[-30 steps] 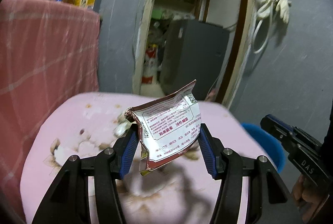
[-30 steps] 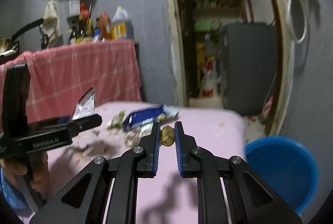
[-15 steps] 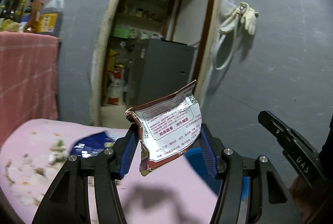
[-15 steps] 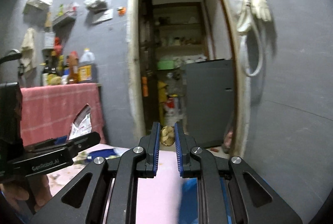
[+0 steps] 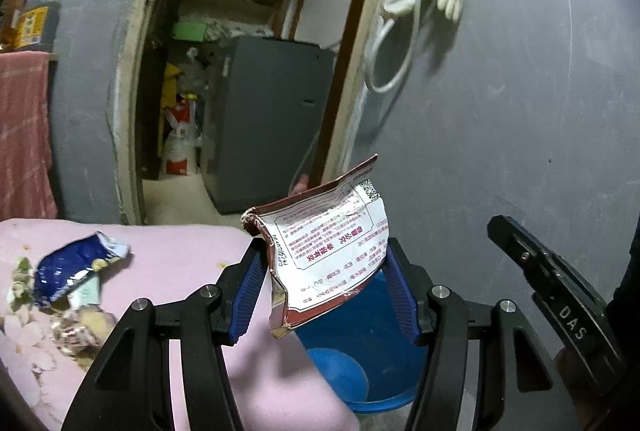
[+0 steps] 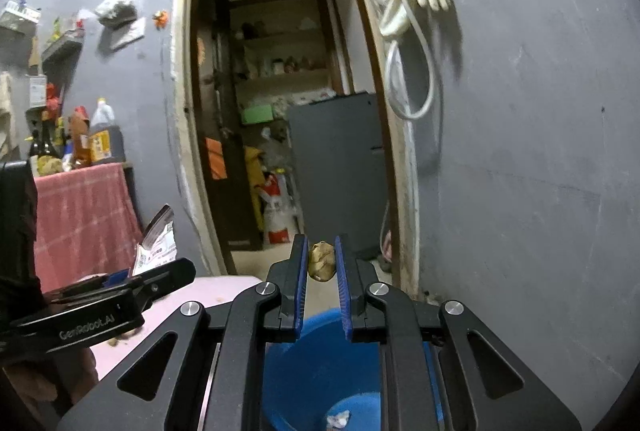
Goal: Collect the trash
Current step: 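Lift both items over the blue basin and open both tools, then move both tools back over the table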
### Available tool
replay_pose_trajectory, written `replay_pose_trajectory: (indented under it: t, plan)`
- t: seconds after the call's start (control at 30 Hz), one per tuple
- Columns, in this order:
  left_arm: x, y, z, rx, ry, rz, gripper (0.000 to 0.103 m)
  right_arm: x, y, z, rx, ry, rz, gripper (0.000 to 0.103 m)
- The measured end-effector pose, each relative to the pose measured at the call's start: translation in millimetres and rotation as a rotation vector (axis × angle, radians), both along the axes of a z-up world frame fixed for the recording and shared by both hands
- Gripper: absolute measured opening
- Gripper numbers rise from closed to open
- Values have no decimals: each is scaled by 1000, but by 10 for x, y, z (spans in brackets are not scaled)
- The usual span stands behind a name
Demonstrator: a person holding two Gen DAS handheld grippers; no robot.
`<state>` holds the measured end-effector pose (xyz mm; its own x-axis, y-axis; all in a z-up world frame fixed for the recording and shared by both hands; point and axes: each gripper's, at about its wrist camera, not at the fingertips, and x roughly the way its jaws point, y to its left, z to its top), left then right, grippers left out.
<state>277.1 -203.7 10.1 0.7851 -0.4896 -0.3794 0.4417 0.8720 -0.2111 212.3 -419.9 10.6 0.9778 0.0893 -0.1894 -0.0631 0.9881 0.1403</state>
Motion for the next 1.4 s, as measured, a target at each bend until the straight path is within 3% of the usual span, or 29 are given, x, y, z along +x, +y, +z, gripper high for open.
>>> replay_pose_trajectory:
  t: [0.27,0.47,0.6,0.93,1.13,1.23,1.3,1.4]
  plan:
    - [317,-201,-208,-4,183,-51,54,223,-257,-215,71,127,-14,13]
    - [480,-246,-327,-36,290,-57,55,289,-403,-293,148,174,2,13]
    - [539,-251,-347,-51,314,-62,64,334,-454,-318,181,193,4,13]
    - [493,-145,-330,-63,291,-5,68,400,-463,-348,200,218,18,23]
    - [413,5,-198,-59,258,53,70,348,-431,-309,200,180,17,51]
    - [316,102,-84,-38,202,81,78,276,-385,-242,189,131,24,59]
    - [247,179,-35,-32,163,103,81,231,-338,-191,174,100,29,74]
    - [127,338,54,-13,100,150,92,155,-257,-108,160,37,46,82]
